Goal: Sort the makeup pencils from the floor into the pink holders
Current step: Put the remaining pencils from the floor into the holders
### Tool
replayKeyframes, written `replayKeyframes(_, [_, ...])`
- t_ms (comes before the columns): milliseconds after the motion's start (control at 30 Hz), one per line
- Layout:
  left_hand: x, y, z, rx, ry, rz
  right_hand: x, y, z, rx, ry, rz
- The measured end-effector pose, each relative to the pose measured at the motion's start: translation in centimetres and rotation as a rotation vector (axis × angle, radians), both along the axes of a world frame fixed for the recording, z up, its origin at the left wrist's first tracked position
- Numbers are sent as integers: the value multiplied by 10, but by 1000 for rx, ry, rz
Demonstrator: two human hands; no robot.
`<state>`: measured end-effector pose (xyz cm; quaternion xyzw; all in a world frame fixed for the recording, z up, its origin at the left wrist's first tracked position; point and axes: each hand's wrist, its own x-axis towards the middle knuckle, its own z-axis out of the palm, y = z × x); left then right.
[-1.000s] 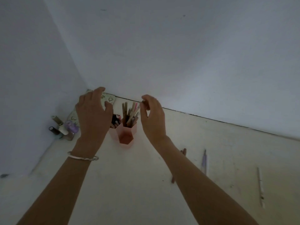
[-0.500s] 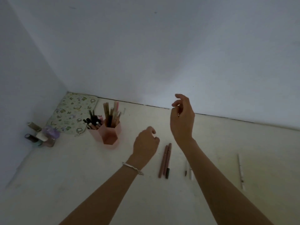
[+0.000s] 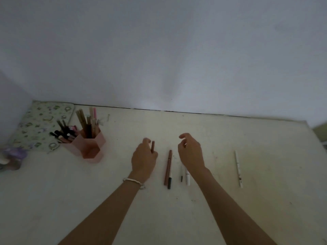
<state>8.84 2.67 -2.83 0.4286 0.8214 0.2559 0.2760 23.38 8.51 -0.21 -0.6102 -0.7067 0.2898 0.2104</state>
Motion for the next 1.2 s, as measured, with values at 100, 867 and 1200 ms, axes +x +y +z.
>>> replayKeyframes(100, [-23,5,26,210,-26,55,-7,-8,-19,-189,-290,72])
replayKeyframes(867, [-184,-50,82,364,670,207,-152,4,118,380,375,148])
replayKeyframes(1200, [-198,-59,104,616,681,342,-182,-22,109,336,693,200])
